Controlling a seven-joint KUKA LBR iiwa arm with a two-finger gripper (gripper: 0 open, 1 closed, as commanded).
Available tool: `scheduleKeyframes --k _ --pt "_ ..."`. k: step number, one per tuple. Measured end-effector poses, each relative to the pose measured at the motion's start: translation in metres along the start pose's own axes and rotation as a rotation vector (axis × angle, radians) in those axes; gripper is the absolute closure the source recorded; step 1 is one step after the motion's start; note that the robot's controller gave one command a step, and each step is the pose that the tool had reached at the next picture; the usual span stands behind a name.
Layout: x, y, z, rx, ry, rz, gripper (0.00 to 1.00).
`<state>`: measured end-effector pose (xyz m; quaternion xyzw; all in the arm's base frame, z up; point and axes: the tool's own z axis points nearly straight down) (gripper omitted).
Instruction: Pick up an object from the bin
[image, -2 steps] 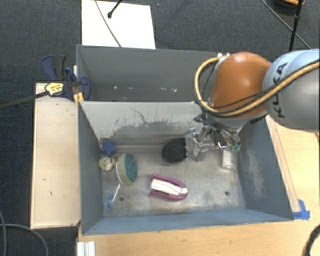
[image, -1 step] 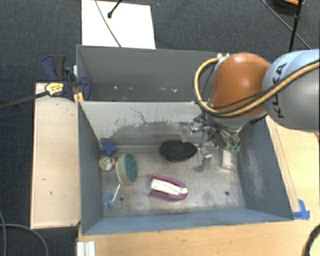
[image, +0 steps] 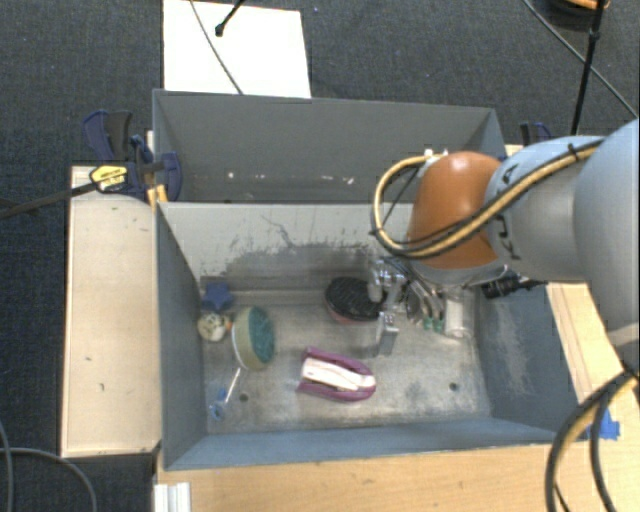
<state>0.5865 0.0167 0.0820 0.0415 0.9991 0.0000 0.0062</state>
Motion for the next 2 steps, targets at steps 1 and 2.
scheduleKeyframes --k 1,2 --pt "-0.0086 0.0156 0.0069 -0.001 -0.006 0.258 0.00" --pt "-0.0065 0.0152 0.0075 0.001 0.004 0.255 1.00"
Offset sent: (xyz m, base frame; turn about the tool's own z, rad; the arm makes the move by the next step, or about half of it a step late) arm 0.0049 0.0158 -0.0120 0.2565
